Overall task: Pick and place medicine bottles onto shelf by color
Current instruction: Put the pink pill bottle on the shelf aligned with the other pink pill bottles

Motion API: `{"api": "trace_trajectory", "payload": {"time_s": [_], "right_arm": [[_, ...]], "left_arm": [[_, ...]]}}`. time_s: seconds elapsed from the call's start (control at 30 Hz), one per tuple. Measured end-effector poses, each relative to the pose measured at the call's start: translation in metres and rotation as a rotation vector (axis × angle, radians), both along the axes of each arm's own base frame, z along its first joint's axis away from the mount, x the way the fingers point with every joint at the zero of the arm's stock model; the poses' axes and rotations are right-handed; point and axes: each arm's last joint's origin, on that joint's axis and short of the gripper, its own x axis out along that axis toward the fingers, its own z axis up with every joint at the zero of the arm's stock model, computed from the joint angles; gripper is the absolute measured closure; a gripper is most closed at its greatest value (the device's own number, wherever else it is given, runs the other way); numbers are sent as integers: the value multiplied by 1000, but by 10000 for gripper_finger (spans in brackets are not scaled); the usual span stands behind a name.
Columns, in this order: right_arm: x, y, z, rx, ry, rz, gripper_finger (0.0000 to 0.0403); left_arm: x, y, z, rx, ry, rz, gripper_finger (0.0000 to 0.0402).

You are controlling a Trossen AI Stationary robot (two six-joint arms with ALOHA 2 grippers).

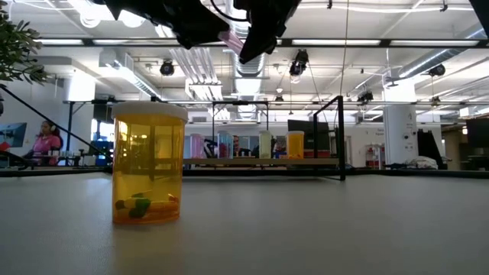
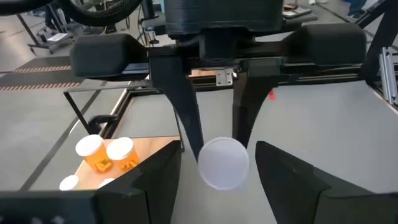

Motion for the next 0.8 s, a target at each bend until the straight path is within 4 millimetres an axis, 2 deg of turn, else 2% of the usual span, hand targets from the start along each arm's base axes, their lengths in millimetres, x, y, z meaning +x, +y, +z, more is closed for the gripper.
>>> {"api": "trace_trajectory", "payload": {"time_s": [0.23,0.8], "right_arm": [[5,0,-5,2,8,0,300],[5,0,-2,2,-14,-8,296]], "left_arm": [[0,0,-1,-1,11,0,214],[0,0,-2,-4,17,2,281]]}}
